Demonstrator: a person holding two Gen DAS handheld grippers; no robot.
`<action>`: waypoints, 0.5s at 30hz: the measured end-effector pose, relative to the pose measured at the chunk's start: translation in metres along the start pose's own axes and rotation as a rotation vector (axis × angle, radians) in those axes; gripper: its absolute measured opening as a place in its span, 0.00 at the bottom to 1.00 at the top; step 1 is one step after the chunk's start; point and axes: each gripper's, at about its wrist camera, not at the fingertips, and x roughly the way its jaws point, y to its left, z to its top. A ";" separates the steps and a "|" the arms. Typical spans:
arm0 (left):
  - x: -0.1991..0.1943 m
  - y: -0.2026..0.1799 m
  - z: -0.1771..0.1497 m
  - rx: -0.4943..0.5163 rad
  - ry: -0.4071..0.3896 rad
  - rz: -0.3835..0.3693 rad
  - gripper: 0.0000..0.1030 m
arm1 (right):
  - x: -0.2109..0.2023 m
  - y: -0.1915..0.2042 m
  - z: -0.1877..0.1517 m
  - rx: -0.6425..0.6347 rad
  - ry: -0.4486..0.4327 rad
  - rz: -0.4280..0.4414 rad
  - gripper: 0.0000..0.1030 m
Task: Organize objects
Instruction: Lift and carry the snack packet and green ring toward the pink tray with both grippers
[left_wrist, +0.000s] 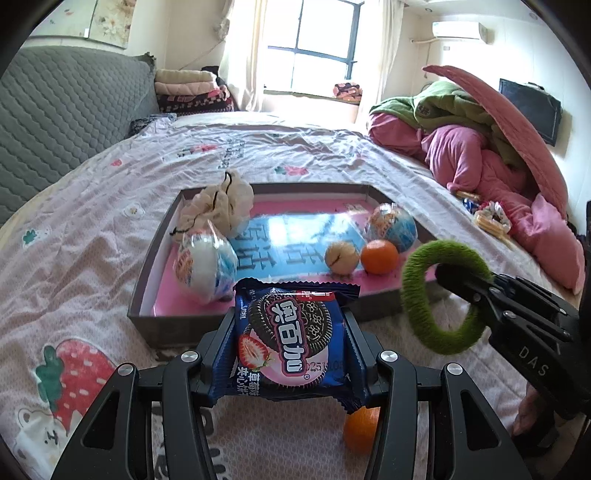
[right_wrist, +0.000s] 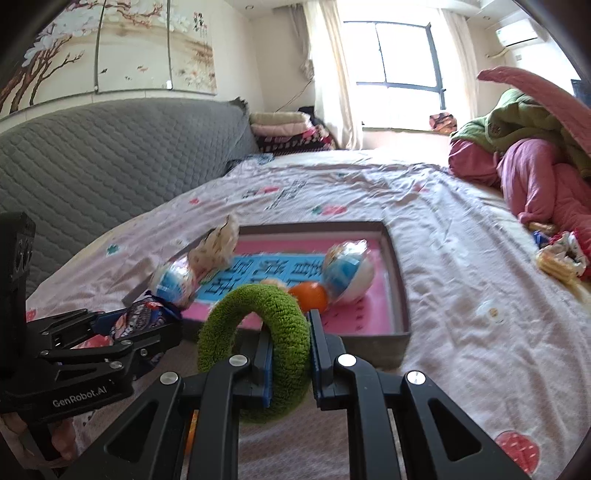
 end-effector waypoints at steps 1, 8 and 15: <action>0.000 0.000 0.002 -0.002 -0.006 -0.003 0.52 | -0.001 -0.002 0.002 0.003 -0.005 -0.005 0.15; 0.004 0.000 0.021 -0.017 -0.041 -0.023 0.52 | -0.003 -0.017 0.012 0.049 -0.041 -0.028 0.15; 0.012 -0.002 0.038 -0.011 -0.070 -0.025 0.52 | -0.003 -0.021 0.023 0.058 -0.066 -0.034 0.16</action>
